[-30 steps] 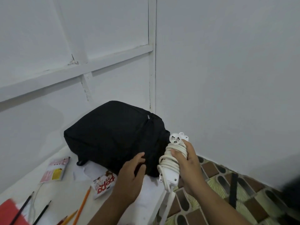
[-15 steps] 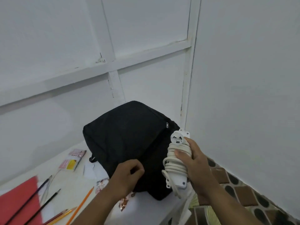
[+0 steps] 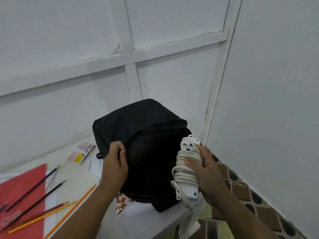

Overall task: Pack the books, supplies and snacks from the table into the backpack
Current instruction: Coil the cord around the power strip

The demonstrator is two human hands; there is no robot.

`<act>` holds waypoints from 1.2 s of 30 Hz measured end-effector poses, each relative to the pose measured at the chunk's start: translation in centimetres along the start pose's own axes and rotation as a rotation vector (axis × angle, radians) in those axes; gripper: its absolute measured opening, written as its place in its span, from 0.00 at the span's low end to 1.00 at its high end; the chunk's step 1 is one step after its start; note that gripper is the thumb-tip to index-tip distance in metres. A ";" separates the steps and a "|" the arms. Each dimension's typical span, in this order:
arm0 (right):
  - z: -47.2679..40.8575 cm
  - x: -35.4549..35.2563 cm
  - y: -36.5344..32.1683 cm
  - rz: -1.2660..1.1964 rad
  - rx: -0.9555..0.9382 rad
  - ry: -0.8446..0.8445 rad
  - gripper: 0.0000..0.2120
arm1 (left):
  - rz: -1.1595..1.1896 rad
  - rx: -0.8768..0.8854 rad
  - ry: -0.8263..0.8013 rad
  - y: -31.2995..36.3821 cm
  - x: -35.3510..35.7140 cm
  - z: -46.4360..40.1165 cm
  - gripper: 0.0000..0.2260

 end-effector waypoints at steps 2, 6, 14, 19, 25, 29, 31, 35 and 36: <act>-0.2 0.2 -0.3 -0.026 0.005 -0.033 0.15 | -0.031 0.038 0.029 0.1 -0.9 -1.2 0.17; -1.2 1.1 -0.3 -0.009 0.036 -0.102 0.15 | -0.172 -0.071 -0.250 -0.2 -0.6 -2.2 0.20; -4.5 4.1 -0.3 0.097 0.069 -0.294 0.18 | -0.542 -0.110 -0.329 -2.2 -1.3 -4.0 0.26; -7.3 6.9 -0.1 0.034 0.193 -0.540 0.18 | -0.236 -0.048 -0.235 0.9 -5.1 -6.1 0.15; -12.5 11.4 -0.5 0.087 0.418 -0.809 0.14 | -0.118 -0.014 -0.289 3.1 -7.3 -7.6 0.15; -15.5 12.9 0.3 0.136 0.514 -0.906 0.20 | -0.072 -0.009 -0.294 3.1 -7.1 -7.1 0.15; -16.3 12.8 1.2 0.085 0.531 -0.846 0.19 | -0.051 -0.010 -0.272 3.0 -7.4 -6.9 0.17; -16.9 12.2 3.3 -0.114 0.537 -0.614 0.13 | -0.016 -0.014 -0.249 2.8 -8.2 -6.8 0.21; -16.9 12.5 3.4 -0.086 0.516 -0.577 0.12 | 0.001 -0.018 -0.255 2.8 -8.1 -6.8 0.21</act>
Point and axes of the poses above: each hand's wrist, its own z-axis away from the middle knuckle, its own x-axis out of the palm, y = z × x, the point moved 3 cm from there along -z, towards the middle knuckle, and after that the axes turned 15 degrees about -y, right-handed, at the moved point
